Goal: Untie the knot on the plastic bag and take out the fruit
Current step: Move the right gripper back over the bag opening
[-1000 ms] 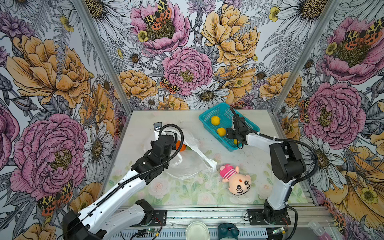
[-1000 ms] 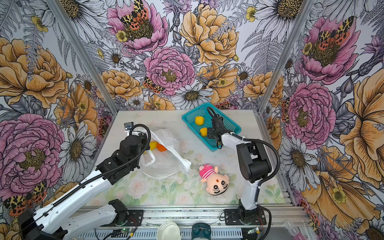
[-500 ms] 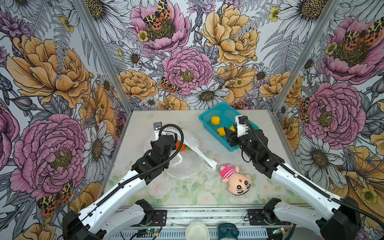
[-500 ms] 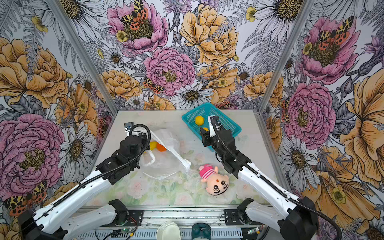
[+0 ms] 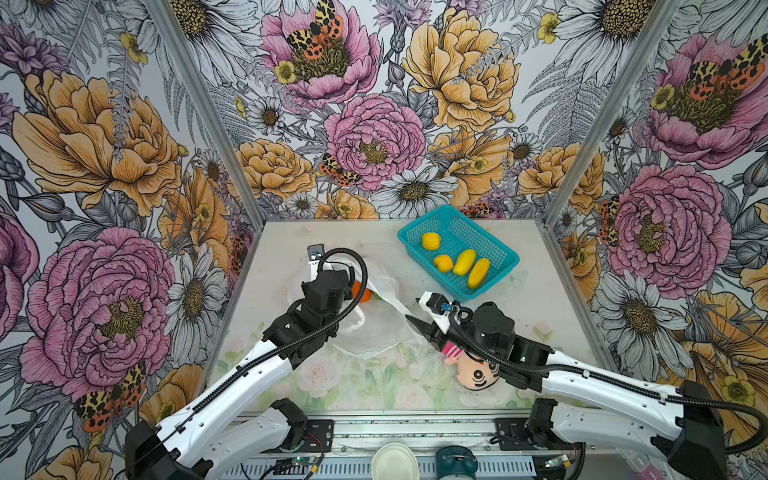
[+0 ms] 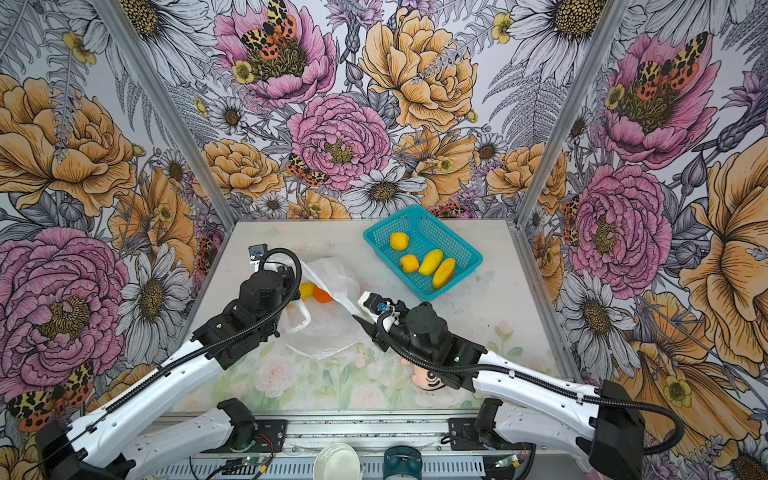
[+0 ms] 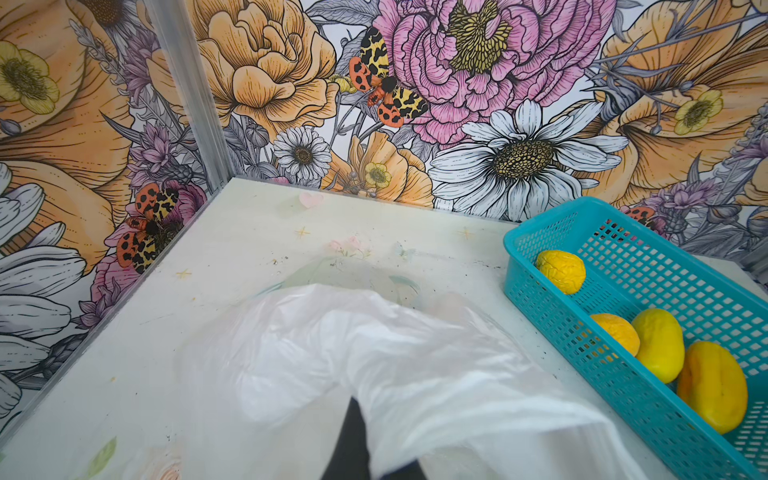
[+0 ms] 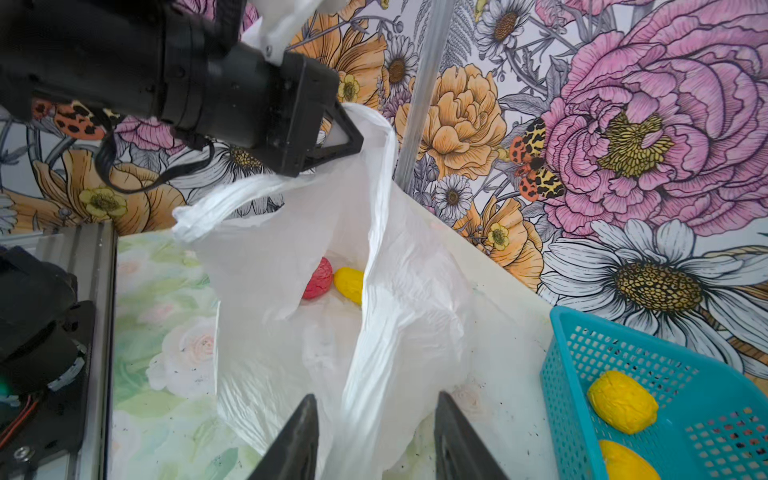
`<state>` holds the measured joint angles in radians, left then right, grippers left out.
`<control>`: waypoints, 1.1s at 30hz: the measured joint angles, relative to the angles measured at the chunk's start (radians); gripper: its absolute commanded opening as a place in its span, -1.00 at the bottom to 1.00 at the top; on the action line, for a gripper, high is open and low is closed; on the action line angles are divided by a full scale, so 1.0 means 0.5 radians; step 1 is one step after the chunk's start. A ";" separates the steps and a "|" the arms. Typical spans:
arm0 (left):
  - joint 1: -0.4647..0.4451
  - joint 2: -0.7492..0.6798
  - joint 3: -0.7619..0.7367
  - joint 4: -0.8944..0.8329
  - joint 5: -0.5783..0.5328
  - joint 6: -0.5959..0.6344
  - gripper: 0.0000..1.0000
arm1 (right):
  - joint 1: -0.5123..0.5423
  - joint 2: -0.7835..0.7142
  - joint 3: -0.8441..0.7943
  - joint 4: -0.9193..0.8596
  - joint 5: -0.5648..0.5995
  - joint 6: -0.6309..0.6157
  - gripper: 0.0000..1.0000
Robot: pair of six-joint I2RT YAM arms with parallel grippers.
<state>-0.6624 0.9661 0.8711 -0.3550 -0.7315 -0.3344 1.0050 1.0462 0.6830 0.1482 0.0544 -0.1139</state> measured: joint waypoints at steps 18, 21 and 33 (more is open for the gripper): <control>0.000 -0.010 -0.001 -0.001 0.008 0.000 -1.00 | 0.059 0.865 0.330 0.013 0.319 -0.143 -0.51; 0.000 -0.010 -0.001 0.000 0.008 0.000 -1.00 | 0.060 0.868 0.338 0.014 0.342 -0.143 -0.53; 0.000 -0.010 -0.001 -0.001 0.008 0.000 -1.00 | 0.289 0.026 0.079 0.050 0.254 -0.197 -0.24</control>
<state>-0.6624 0.9611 0.8707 -0.3553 -0.7273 -0.3344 1.1496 1.0592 0.7223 0.1734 0.1814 -0.2123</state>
